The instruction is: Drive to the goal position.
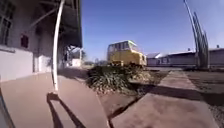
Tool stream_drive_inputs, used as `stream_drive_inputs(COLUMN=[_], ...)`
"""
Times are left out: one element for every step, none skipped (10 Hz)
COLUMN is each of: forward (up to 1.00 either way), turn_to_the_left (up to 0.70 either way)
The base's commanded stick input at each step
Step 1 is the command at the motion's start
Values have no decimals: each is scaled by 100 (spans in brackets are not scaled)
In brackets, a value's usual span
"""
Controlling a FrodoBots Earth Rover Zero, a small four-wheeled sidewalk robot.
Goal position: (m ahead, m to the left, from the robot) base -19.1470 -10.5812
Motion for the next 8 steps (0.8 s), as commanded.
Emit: stream_drive_inputs(forward=[0,0,0,0,0,0,0,0], turn_to_the_left=[-45,-45,-45,-45,-45,-45,-45,-45])
